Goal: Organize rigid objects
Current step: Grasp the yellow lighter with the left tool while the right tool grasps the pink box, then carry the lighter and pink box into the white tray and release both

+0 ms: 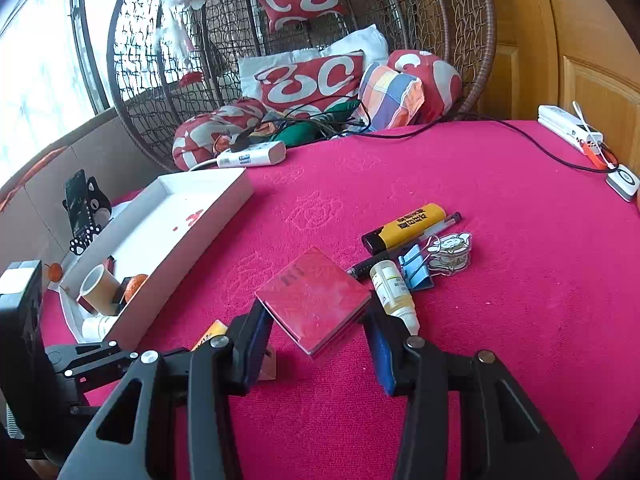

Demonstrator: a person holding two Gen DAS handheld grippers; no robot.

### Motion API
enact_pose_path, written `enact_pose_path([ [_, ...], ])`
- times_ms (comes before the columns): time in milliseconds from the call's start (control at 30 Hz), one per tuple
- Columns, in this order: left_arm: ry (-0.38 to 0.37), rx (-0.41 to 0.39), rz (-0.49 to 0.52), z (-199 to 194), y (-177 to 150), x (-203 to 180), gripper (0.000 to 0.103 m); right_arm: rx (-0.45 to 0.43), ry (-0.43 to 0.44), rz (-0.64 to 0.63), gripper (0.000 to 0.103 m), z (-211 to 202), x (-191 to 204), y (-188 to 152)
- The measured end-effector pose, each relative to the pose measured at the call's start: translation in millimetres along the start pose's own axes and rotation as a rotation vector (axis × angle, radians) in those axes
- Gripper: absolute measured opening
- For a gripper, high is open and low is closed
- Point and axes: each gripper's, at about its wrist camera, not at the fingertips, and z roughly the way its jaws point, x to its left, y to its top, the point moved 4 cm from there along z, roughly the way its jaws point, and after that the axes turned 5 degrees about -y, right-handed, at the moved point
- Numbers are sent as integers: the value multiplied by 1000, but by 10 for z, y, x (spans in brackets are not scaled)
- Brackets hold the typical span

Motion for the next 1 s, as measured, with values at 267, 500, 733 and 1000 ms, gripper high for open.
enact_pose_path([
  [267,11,-92,27,-327,48,-142,24,-86,44,13,45,-314,89,109],
  [500,25,-155,46,-568,95,-185,24,-106,69,-1,45,-390,186,120],
  [733,22,-190,-9,-714,73,-26,24,-105,76,-11,45,-404,268,116],
  [1000,22,-256,-61,-951,73,184,24,-103,81,-56,45,-458,480,98],
])
